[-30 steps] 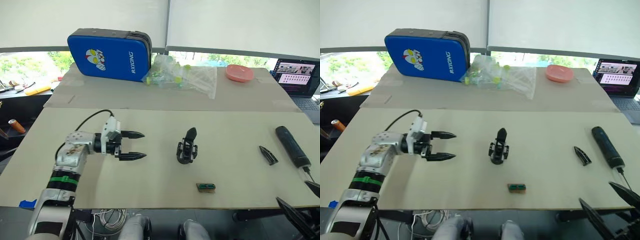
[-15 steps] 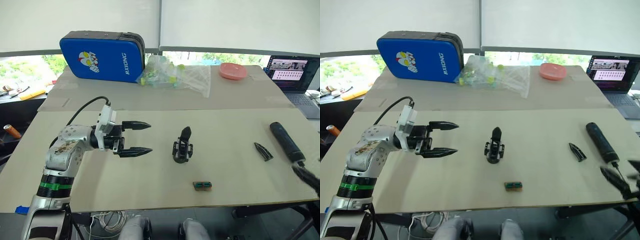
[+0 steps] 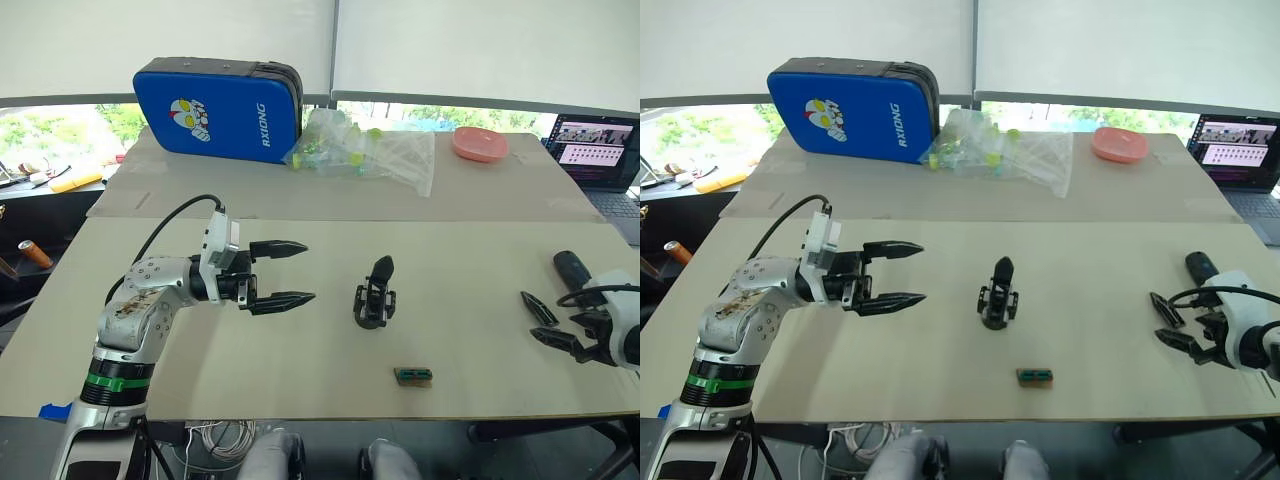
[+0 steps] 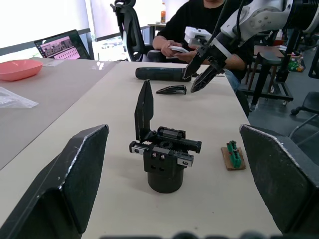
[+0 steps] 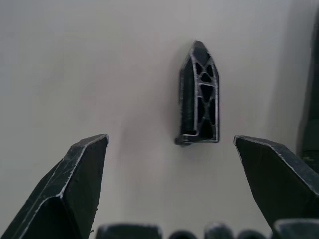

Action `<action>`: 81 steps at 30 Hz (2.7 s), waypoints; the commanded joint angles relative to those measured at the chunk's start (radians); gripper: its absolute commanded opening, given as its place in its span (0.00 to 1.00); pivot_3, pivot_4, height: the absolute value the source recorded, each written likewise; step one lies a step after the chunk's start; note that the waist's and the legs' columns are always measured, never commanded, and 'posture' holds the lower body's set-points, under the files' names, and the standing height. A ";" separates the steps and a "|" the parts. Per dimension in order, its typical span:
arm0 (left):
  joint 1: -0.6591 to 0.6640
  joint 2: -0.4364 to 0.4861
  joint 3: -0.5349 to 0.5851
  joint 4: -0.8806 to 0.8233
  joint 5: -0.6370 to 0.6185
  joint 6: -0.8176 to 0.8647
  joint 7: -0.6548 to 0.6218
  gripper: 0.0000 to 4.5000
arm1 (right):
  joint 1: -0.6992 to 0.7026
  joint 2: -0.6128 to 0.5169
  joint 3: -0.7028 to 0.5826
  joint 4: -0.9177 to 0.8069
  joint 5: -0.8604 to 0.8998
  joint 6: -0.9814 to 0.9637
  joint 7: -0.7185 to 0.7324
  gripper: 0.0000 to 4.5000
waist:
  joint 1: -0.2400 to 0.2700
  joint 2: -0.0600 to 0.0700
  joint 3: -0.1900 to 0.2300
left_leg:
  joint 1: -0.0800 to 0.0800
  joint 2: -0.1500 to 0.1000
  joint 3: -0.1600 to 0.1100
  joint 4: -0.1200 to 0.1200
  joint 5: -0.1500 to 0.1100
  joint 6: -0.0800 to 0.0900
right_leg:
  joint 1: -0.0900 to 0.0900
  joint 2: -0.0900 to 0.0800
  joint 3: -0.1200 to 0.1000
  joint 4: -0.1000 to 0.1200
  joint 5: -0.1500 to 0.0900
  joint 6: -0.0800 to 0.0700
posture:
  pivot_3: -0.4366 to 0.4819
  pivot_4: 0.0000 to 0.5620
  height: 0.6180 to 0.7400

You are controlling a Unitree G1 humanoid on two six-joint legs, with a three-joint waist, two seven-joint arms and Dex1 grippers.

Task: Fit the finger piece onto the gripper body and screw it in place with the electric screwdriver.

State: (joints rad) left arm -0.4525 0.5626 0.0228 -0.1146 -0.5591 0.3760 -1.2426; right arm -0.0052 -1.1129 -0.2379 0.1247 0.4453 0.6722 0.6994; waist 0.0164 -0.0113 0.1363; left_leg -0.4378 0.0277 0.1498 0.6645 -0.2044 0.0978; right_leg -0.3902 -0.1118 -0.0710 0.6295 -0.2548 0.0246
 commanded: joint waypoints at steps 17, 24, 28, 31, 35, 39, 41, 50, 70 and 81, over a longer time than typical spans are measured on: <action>-0.031 0.010 0.001 0.002 -0.011 -0.014 -0.013 1.00 | -0.205 0.074 0.102 0.250 -0.155 -0.078 0.202 0.82 | -0.007 0.000 0.000 | 0.000 0.001 0.001 0.000 0.001 -0.001 | 0.000 0.001 0.000 0.001 0.000 0.000 | 0.48 0.27 1.00; -0.009 0.029 0.002 -0.018 -0.017 0.002 -0.013 1.00 | -0.237 0.121 0.088 0.306 -0.188 -0.100 0.142 0.26 | -0.007 0.000 0.000 | 0.001 0.000 0.001 0.000 0.000 -0.001 | 0.001 0.000 0.000 0.000 0.001 0.000 | 0.48 0.27 1.00; -0.012 0.041 0.000 -0.015 -0.017 0.002 -0.020 1.00 | -0.222 0.147 0.074 0.294 -0.185 -0.085 0.114 0.01 | -0.009 -0.001 0.000 | 0.003 0.000 0.001 0.000 -0.001 -0.004 | 0.002 -0.001 0.000 0.000 0.001 0.000 | 0.48 0.27 1.00; -0.019 0.045 0.002 -0.007 -0.016 0.000 -0.022 1.00 | -0.188 0.154 0.054 0.251 -0.167 -0.060 0.124 0.01 | -0.008 -0.001 0.000 | 0.003 0.001 0.001 0.000 -0.003 -0.008 | 0.002 -0.001 0.000 0.000 0.001 0.000 | 0.48 0.27 1.00; -0.014 0.048 0.004 -0.010 -0.015 -0.002 -0.021 1.00 | -0.123 0.132 0.008 0.158 -0.128 0.044 0.144 0.01 | -0.004 -0.001 0.000 | 0.003 0.001 0.001 0.000 -0.003 -0.008 | 0.003 -0.001 -0.001 0.001 0.001 0.000 | 0.48 0.27 1.00; -0.004 0.051 0.008 -0.018 -0.016 -0.003 -0.017 1.00 | -0.067 0.096 -0.096 0.053 -0.112 0.143 0.102 0.14 | -0.001 -0.001 0.000 | 0.003 0.001 0.000 0.000 -0.003 -0.008 | 0.002 -0.002 -0.001 0.001 0.001 0.000 | 0.48 0.27 1.00; 0.001 0.052 0.010 -0.018 -0.016 -0.004 -0.016 1.00 | -0.062 0.088 -0.155 -0.019 -0.077 0.225 0.088 0.28 | -0.001 0.000 0.000 | 0.003 0.001 0.001 0.000 -0.003 -0.007 | 0.002 -0.002 0.000 0.001 0.001 0.000 | 0.48 0.27 1.00; -0.005 0.039 -0.007 -0.008 -0.015 -0.003 -0.019 1.00 | -0.261 0.169 -0.077 0.016 -0.115 0.298 -0.059 0.97 | -0.023 0.000 0.000 | 0.003 0.002 0.001 0.000 -0.003 -0.010 | 0.000 -0.002 0.000 0.001 0.001 -0.002 | 0.48 0.27 1.00; -0.036 0.038 -0.018 0.026 -0.009 -0.008 -0.047 1.00 | -0.428 0.277 0.022 0.257 -0.207 0.214 -0.162 0.81 | -0.026 0.000 0.000 | 0.001 0.001 0.003 0.000 0.000 -0.003 | 0.000 0.000 0.000 0.001 0.001 0.000 | 0.48 0.27 1.00; -0.053 0.025 -0.004 0.029 -0.032 0.030 -0.017 1.00 | -0.395 0.251 -0.068 0.195 -0.143 0.272 -0.122 0.25 | -0.018 0.000 0.000 | 0.001 0.001 0.002 -0.001 -0.001 -0.004 | 0.000 -0.001 -0.001 0.001 0.001 0.000 | 0.48 0.27 1.00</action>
State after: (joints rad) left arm -0.4790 0.5923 -0.0020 -0.0686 -0.5575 0.3933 -1.2744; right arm -0.4134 -0.8379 -0.2641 0.3335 0.2981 0.9781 0.5720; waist -0.0017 -0.0108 0.1367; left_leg -0.4367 0.0285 0.1522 0.6639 -0.2054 0.0941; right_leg -0.3901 -0.1129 -0.0717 0.6301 -0.2538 0.0246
